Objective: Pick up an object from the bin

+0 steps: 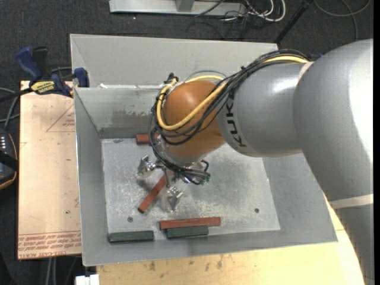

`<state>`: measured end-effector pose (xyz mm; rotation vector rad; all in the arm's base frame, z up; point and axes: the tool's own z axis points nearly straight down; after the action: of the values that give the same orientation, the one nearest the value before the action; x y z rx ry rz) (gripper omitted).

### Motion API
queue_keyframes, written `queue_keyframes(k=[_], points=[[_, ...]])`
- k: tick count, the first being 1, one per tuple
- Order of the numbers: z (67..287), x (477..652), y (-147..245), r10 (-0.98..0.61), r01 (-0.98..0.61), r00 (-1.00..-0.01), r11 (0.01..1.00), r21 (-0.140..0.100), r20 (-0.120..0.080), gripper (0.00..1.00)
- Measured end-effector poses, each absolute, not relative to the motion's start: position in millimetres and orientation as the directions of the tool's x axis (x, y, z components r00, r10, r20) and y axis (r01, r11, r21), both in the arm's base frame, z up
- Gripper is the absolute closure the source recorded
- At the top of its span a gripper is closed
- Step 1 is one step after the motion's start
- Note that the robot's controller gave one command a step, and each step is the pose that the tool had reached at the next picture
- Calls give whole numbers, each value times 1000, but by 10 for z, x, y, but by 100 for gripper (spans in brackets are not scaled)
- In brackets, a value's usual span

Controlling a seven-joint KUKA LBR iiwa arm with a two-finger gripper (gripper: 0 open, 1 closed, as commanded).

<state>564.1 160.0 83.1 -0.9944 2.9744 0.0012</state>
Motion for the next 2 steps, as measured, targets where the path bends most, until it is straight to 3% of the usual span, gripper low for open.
queue_keyframes(k=[1, 2], points=[[786, 5727, 1676, -487, -487, -873, 873, -3, -26, 100], [786, 5728, 1675, -486, -486, -874, 874, -3, -26, 100]])
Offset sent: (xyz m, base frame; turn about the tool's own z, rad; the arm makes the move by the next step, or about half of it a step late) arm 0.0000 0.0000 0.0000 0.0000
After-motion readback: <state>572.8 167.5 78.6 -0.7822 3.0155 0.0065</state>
